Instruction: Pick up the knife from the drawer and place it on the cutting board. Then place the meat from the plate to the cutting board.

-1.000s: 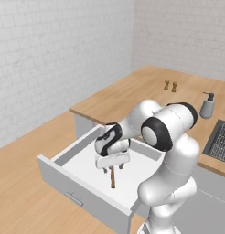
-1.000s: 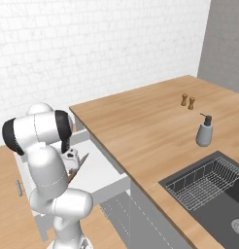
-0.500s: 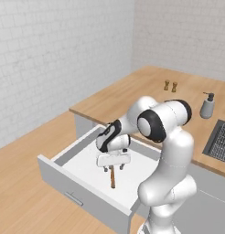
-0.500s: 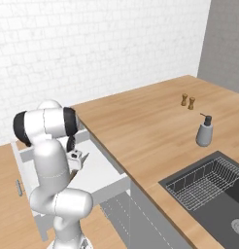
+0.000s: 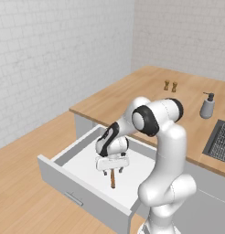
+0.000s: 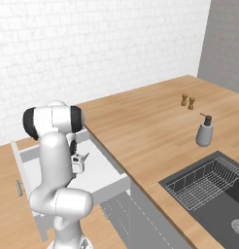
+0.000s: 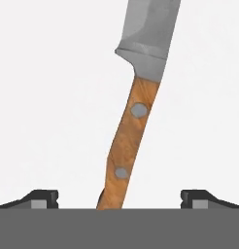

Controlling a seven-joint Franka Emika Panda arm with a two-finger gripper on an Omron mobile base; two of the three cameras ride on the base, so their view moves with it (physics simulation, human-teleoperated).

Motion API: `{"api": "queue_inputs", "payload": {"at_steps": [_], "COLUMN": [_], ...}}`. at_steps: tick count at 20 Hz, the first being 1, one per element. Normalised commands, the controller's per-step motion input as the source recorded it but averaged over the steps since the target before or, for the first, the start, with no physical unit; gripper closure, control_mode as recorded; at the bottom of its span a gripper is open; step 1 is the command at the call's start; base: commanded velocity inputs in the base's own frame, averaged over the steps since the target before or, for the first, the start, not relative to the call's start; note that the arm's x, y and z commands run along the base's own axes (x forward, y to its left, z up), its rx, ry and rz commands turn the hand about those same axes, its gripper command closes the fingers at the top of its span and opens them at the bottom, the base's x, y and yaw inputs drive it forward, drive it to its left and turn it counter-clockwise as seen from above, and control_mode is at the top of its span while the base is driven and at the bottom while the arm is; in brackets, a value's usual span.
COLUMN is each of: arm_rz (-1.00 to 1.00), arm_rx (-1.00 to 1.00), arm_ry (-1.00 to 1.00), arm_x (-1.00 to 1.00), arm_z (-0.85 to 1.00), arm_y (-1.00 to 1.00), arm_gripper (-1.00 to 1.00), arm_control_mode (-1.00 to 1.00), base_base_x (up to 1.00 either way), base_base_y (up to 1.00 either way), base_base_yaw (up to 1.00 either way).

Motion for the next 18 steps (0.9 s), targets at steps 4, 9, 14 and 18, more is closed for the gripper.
{"api": "queue_inputs", "payload": {"at_steps": [4,9,14,18], "arm_rz": [0.00,0.00,0.00,0.00], "arm_rx": [-0.01,-0.02,-0.03,-0.02], "arm_ry": [0.00,0.00,0.00,-0.02], "arm_x": [0.11,0.06,0.01,-0.01], "arm_z": [-0.31,-0.38,-0.35,-0.21], "arm_y": [0.01,0.04,0.09,0.19], "arm_gripper": [-1.00,-1.00,1.00,1.00], "arm_control_mode": [-1.00,-1.00,-1.00,-1.00], "base_base_x": [0.00,0.00,0.00,0.00], "base_base_y": [0.00,0.00,0.00,0.00], "base_base_yaw": [0.00,0.00,0.00,0.00]}}
